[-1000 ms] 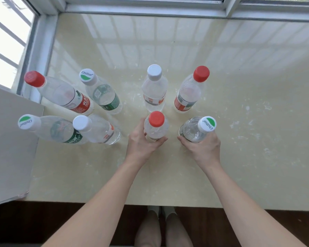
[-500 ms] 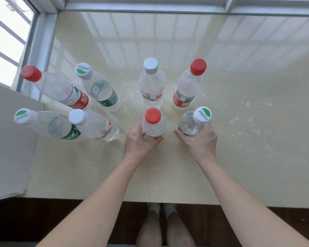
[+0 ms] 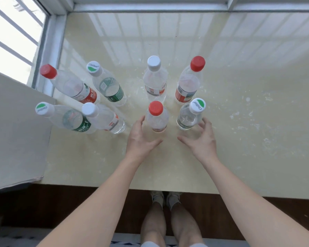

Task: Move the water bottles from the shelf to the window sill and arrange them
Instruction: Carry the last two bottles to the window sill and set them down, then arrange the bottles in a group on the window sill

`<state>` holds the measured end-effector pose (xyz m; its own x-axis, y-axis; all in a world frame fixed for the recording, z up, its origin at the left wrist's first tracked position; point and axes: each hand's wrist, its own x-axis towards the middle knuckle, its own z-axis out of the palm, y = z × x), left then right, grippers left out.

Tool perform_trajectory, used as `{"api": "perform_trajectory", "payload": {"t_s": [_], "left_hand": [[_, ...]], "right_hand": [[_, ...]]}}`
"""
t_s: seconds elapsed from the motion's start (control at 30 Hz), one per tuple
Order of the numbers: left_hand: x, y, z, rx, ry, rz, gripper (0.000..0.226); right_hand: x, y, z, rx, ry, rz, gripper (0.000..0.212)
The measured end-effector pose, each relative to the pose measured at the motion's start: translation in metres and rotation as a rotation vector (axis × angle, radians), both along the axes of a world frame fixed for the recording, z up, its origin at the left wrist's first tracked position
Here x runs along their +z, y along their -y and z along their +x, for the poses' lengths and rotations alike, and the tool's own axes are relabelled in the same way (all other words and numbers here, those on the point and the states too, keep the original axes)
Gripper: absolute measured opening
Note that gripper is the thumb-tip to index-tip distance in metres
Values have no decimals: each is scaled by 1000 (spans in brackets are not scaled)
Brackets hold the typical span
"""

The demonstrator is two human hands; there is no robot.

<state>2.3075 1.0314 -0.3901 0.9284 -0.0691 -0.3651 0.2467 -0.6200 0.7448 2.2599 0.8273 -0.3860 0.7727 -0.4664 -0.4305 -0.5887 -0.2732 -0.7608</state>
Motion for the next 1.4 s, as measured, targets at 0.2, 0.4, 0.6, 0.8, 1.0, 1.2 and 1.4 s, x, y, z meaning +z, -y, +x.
{"api": "perform_trajectory", "payload": {"t_s": [0.2, 0.4, 0.6, 0.8, 1.0, 1.2, 1.4], "left_hand": [[46, -54, -51, 40, -92, 159, 75], [61, -128, -60, 119, -99, 285, 68], [48, -200, -27, 174, -93, 194, 64], [56, -239, 32, 165, 44, 26, 96], [59, -237, 65, 69, 58, -121, 104], [60, -226, 73, 38, 100, -157, 74], [58, -223, 75, 38, 100, -155, 60]], "right_hand": [[27, -48, -50, 133, -191, 10, 77], [44, -126, -37, 325, -95, 54, 71], [51, -174, 21, 307, 76, 113, 83], [59, -184, 65, 406, 96, 148, 95], [59, -188, 86, 529, 84, 249, 93], [55, -188, 90, 493, 108, 266, 76], [51, -210, 83, 244, 221, 38, 79]]}}
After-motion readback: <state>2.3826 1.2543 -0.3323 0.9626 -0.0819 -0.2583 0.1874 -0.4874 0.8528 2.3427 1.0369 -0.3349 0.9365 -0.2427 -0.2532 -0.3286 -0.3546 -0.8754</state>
